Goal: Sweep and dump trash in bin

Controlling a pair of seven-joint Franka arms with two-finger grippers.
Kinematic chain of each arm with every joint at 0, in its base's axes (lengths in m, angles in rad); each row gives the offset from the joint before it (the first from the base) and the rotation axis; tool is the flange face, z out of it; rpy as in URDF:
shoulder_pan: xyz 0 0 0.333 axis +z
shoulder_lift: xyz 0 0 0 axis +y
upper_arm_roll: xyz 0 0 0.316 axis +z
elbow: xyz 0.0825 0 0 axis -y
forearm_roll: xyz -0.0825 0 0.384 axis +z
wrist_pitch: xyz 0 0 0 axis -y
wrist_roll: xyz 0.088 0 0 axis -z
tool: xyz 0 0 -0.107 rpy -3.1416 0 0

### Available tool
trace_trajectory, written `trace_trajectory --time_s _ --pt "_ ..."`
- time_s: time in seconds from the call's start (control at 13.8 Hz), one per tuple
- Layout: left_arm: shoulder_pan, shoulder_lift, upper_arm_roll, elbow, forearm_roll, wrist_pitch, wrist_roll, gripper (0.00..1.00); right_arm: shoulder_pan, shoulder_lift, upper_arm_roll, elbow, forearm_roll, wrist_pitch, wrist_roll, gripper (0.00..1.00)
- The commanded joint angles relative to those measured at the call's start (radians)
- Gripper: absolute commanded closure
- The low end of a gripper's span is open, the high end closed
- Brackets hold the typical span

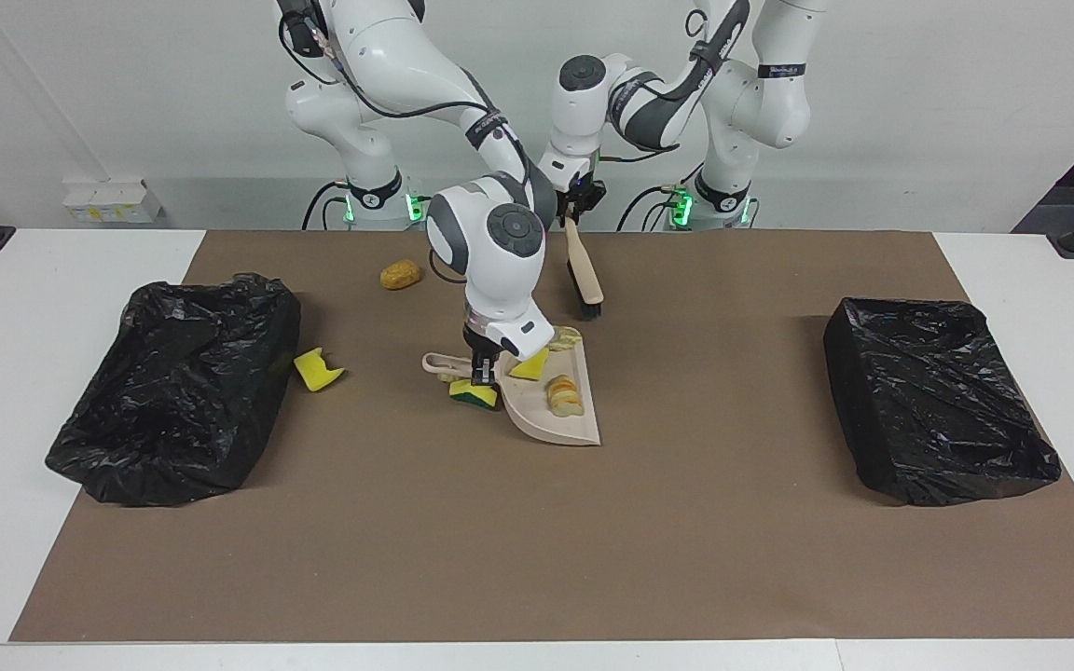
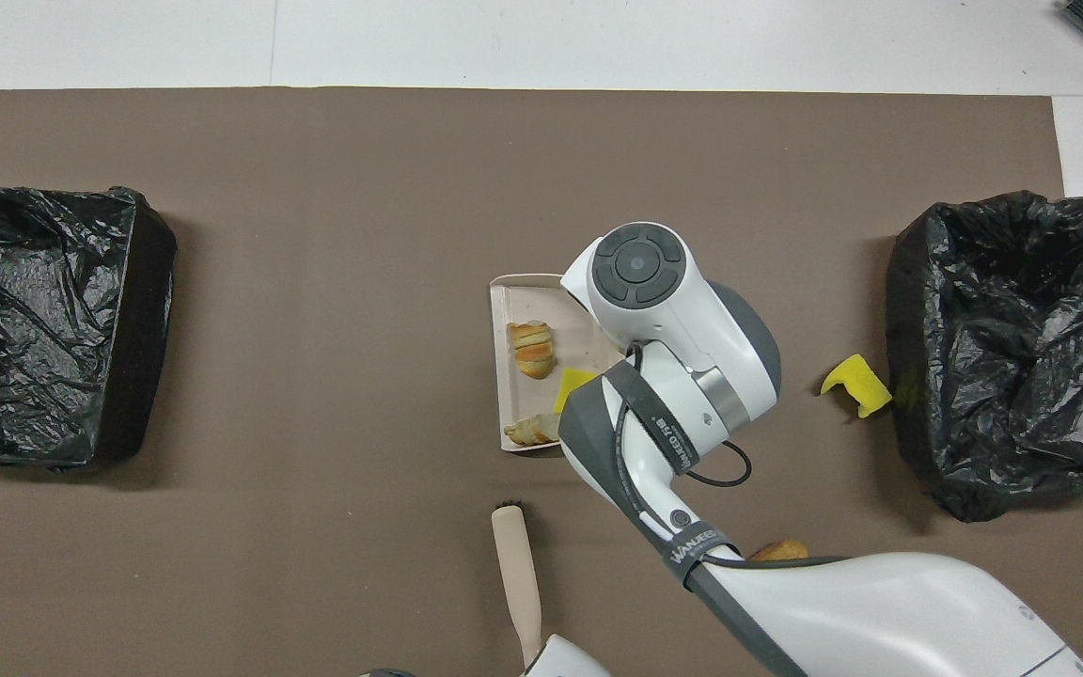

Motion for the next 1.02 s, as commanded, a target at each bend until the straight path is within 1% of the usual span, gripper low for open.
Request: trace_trajectory --time_s 0.0,0.07,0.15,0.22,0.36,0.44,0.51,0.58,0.73,0.87,0.94 --pt "-0.029 0.038 0.014 0.035 0.018 0.016 -0.023 1.00 -0.079 -0.011 0.009 -0.017 0.127 0.059 -0.107 1.00" --pt "-0.033 0.050 0.013 0.035 0.018 0.019 -0.025 1.00 -0.111 -0.011 0.009 -0.012 0.188 0.064 -0.134 1.00" --pt "-0.042 0.074 0.010 0.044 0.018 0.019 -0.026 1.00 -0.121 -0.017 0.007 0.006 0.213 0.068 -0.154 1.00" --pt "-0.041 0.115 0.002 0.066 0.018 0.017 -0.028 1.00 -0.134 -0.017 0.007 0.033 0.215 0.065 -0.159 1.00" --pt "-0.036 0.127 0.004 0.080 0.018 0.014 -0.026 1.00 -0.171 -0.025 0.009 0.060 0.220 0.056 -0.159 1.00" --pt "-0.035 0.127 0.004 0.080 0.018 0.011 -0.020 0.86 -0.174 -0.027 0.006 0.093 0.217 0.041 -0.162 1.00" --pt "-0.027 0.125 0.004 0.080 0.018 0.005 -0.019 0.33 -0.182 -0.028 0.001 0.119 0.206 0.018 -0.162 1.00" --pt "-0.026 0.122 0.007 0.080 0.018 -0.003 -0.010 0.00 -0.199 -0.031 0.001 0.135 0.200 0.004 -0.165 1.00" --pt "0.020 0.110 0.013 0.095 0.019 -0.019 0.030 0.00 -0.229 -0.042 0.000 0.153 0.197 -0.036 -0.203 1.00" --pt "0.103 0.096 0.013 0.155 0.066 -0.122 0.096 0.00 -0.274 -0.063 -0.003 0.153 0.191 -0.067 -0.268 1.00" --pt "0.162 0.100 0.013 0.213 0.093 -0.186 0.125 0.00 -0.307 -0.070 -0.003 0.155 0.180 -0.074 -0.297 1.00"
